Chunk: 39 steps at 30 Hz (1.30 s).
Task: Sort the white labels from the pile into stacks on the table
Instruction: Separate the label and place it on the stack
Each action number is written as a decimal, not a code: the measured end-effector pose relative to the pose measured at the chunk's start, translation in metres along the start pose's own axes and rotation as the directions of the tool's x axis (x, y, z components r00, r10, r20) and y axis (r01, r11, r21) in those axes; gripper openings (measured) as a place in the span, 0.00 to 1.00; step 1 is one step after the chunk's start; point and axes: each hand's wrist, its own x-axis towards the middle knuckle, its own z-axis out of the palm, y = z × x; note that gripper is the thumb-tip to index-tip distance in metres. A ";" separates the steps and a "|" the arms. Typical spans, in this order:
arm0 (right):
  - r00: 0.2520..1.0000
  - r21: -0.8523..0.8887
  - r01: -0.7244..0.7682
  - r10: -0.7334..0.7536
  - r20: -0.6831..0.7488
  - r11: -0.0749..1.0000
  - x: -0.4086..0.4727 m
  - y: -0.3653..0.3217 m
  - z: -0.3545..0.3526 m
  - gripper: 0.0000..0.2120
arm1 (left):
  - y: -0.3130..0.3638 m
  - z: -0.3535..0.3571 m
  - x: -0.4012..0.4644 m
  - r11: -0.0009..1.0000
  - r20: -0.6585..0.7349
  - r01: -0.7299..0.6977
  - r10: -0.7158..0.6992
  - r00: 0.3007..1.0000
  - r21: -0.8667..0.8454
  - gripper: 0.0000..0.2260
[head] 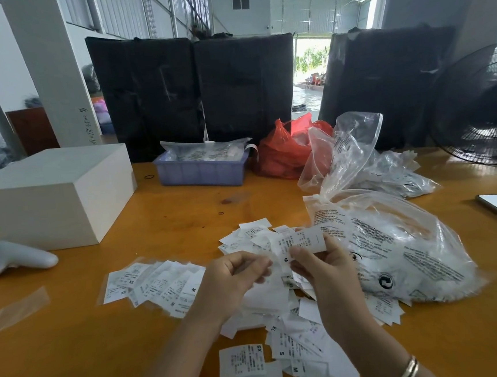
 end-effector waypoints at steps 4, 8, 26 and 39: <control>1.000 -0.042 0.012 -0.012 0.004 0.999 0.000 0.001 0.000 0.08 | 0.000 -0.001 0.000 1.000 0.013 0.025 -0.025 1.000 0.011 0.05; 0.998 -0.023 0.025 -0.027 -0.059 0.999 0.001 0.000 0.000 0.08 | 0.001 -0.001 -0.001 0.999 0.030 0.046 -0.045 0.999 -0.012 0.09; 1.000 -0.014 0.022 -0.022 -0.016 1.000 -0.002 0.002 0.004 0.11 | 0.000 -0.001 -0.001 0.999 0.031 0.027 -0.026 0.999 -0.021 0.08; 0.998 -0.071 0.047 -0.050 -0.028 0.996 -0.001 -0.001 0.003 0.11 | -0.001 -0.001 0.000 0.999 0.095 0.004 -0.007 0.995 0.041 0.06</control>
